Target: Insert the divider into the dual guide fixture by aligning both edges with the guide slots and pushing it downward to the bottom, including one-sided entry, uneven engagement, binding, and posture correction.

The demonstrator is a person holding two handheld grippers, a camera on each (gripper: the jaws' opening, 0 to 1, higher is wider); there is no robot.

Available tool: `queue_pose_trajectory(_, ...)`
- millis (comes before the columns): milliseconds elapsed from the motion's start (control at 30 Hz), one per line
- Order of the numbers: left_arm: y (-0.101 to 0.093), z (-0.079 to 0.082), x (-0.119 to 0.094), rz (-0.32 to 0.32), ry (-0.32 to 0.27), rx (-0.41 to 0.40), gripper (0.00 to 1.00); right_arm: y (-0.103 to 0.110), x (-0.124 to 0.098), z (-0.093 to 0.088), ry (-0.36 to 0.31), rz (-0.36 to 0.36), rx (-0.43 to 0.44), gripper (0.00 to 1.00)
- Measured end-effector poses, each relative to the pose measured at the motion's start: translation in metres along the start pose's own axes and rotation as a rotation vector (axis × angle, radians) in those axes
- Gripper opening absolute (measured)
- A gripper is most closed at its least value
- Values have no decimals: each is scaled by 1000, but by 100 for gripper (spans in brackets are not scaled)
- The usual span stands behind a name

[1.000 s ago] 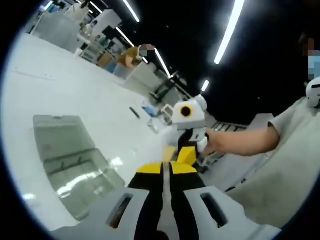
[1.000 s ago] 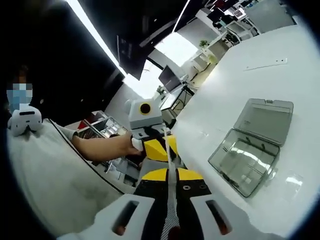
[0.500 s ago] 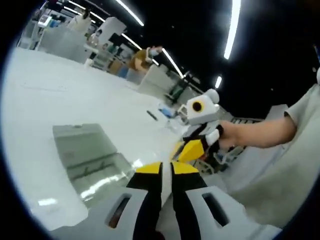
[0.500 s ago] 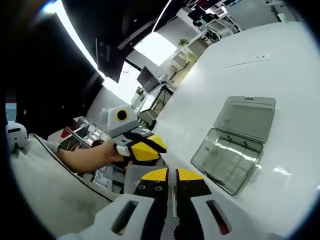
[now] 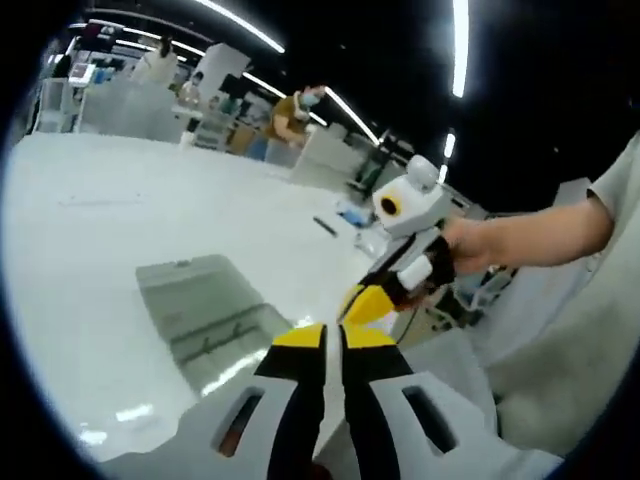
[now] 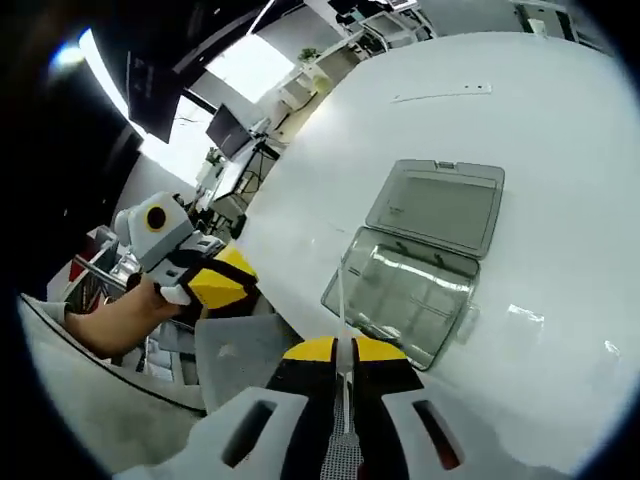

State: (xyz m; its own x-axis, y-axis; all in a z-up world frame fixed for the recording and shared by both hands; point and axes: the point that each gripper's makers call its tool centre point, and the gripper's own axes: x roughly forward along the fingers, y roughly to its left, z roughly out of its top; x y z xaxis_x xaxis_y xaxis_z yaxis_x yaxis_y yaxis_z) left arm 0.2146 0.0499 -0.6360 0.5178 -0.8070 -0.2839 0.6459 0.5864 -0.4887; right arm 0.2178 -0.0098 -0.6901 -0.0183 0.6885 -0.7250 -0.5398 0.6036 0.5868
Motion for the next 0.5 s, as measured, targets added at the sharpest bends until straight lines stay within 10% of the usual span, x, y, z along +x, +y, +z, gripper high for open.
queue_pose_trajectory(500, 12, -11, -10, 107, 58, 170, 3, -24, 13, 13, 80, -238, 137, 0)
